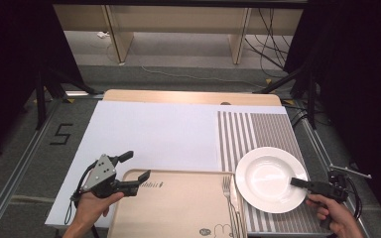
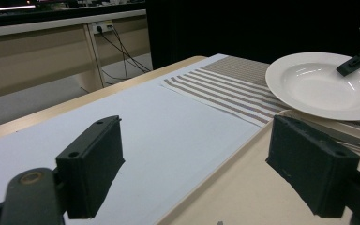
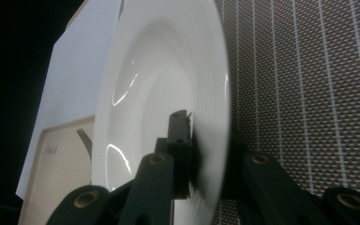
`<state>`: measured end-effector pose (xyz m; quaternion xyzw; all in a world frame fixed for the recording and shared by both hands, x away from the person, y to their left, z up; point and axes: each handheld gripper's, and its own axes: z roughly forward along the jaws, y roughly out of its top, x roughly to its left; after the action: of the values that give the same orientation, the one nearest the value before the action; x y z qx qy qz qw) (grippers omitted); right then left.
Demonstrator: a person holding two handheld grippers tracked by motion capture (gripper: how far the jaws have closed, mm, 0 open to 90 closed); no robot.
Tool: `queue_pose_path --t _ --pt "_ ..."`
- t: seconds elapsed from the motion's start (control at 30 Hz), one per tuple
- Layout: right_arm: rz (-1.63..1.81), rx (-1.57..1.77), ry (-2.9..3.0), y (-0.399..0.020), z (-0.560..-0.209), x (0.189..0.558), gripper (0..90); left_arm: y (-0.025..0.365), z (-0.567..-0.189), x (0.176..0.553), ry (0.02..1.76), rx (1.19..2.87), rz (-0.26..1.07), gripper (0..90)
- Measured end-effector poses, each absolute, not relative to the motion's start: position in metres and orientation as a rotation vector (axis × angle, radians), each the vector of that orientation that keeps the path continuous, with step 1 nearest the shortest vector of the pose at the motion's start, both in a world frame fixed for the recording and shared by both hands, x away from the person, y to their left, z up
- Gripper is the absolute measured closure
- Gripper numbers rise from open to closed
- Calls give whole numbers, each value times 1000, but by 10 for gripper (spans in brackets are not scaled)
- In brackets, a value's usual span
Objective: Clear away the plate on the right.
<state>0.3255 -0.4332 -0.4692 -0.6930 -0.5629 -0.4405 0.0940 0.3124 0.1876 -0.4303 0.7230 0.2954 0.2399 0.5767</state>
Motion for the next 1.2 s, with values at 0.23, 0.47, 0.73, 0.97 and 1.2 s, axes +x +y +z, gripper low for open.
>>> queue_pose_path --t 0.23,0.47,0.73,0.97,1.2 --pt "-1329 -2059 -1641 -434 -471 326 821 186 -431 313 685 1684 557 179" --pt "-1332 -2064 -1617 -434 -471 327 824 187 -430 313 692 1691 562 179" --pt "-1344 -2085 -1603 -433 -472 327 824 188 -430 313 694 1689 564 179" --pt "-1354 -2109 -1605 -435 -471 326 824 188 -430 313 694 1687 565 178" --pt "-1415 -2111 -1566 -436 -470 325 824 188 -430 313 696 1685 568 179"
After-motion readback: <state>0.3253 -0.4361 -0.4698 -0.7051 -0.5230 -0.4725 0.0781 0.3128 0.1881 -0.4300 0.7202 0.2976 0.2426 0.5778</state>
